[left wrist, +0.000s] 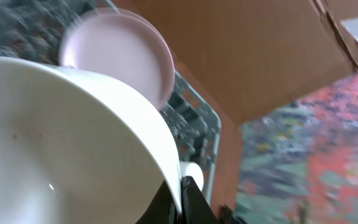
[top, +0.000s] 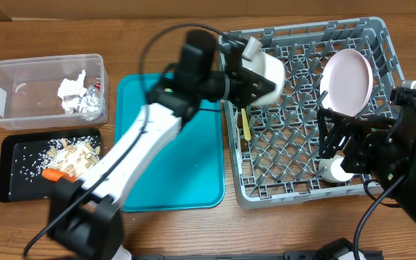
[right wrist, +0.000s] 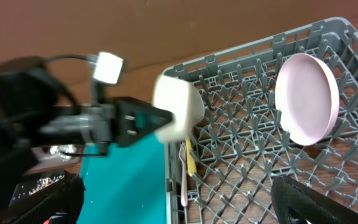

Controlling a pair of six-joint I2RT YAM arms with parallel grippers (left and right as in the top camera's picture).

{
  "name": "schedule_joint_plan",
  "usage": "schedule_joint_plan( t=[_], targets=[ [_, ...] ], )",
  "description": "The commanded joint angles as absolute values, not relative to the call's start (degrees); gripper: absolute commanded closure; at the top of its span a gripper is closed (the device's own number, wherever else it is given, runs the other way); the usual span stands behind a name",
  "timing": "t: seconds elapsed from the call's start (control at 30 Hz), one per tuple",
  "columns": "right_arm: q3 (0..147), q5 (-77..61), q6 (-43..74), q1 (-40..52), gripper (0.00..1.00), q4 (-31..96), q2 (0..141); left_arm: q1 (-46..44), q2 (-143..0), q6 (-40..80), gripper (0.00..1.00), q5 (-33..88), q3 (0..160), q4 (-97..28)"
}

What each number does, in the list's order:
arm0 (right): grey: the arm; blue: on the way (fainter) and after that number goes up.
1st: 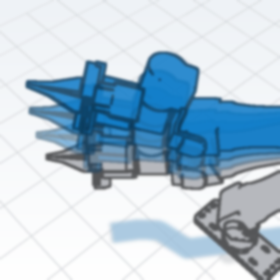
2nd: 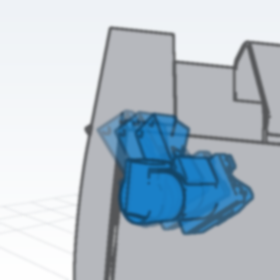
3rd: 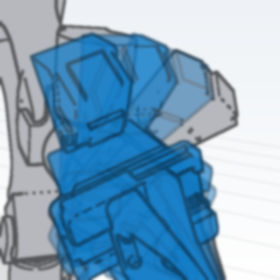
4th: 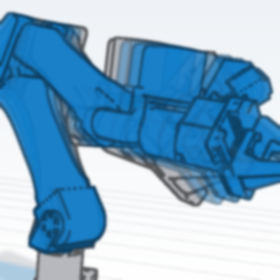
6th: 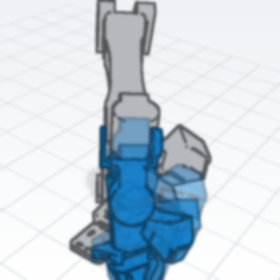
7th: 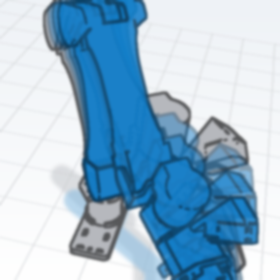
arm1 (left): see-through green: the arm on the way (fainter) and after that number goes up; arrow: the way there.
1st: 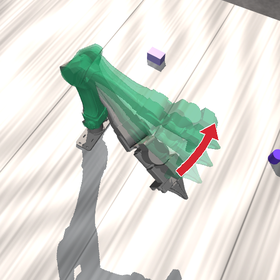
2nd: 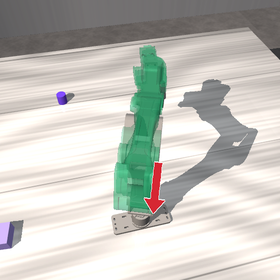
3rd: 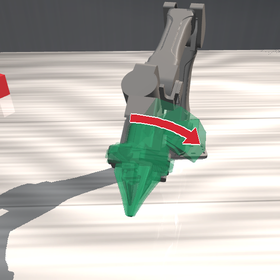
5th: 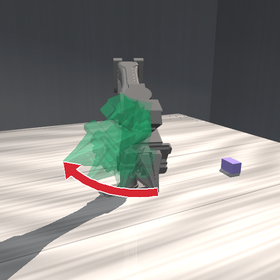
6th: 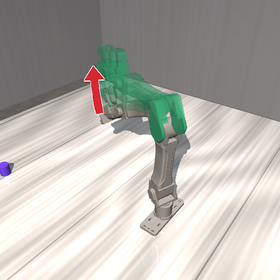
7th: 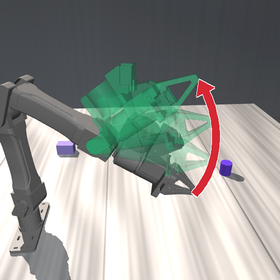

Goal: Sort waste into correct bins and load items into the dishwasher rack
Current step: 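Carry the empty bowl over the rack with the left gripper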

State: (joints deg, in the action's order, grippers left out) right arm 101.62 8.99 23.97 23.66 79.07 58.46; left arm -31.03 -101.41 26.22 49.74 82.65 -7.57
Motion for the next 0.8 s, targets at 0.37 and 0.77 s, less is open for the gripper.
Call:
schedule_joint_plan(
  t=[0.37, 0.77],
  targets=[
    [102.1, 9.4, 24.1, 23.6, 0.0, 78.8, 58.4, -35.6, -106.4, 31.4, 0.96, 52.2, 82.1, -0.6],
    [102.1, 9.4, 24.1, 23.6, 0.0, 78.8, 58.4, -37.5, -106.2, 45.5, 0.96, 42.0, 74.0, 14.4]
  ],
)
